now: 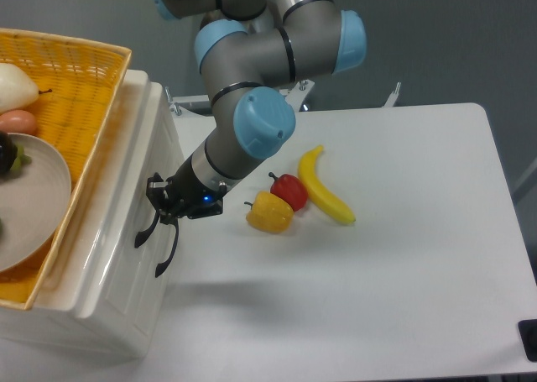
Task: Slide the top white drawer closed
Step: 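Hold the gripper against the closed drawer front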
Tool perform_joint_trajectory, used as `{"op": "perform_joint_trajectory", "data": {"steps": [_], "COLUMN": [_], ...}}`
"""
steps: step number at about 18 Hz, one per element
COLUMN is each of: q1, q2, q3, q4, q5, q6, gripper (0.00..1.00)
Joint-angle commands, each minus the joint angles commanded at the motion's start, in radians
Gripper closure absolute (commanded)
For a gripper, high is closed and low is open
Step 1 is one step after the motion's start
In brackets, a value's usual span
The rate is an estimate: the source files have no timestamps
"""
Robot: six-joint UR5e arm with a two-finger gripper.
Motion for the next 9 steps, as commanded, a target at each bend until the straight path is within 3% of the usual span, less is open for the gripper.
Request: {"op": "perform_joint_trajectory", "data": {"steps": [4,9], "q1": [0.002,0.064], "q2": [-0.005,0.003], "q3": [-0.002,-0.002], "q4": [0.014,0.015], "q5": [0.012,0.038], "q6": [-0.008,0.0], "gripper": [0.85,0.85]}}
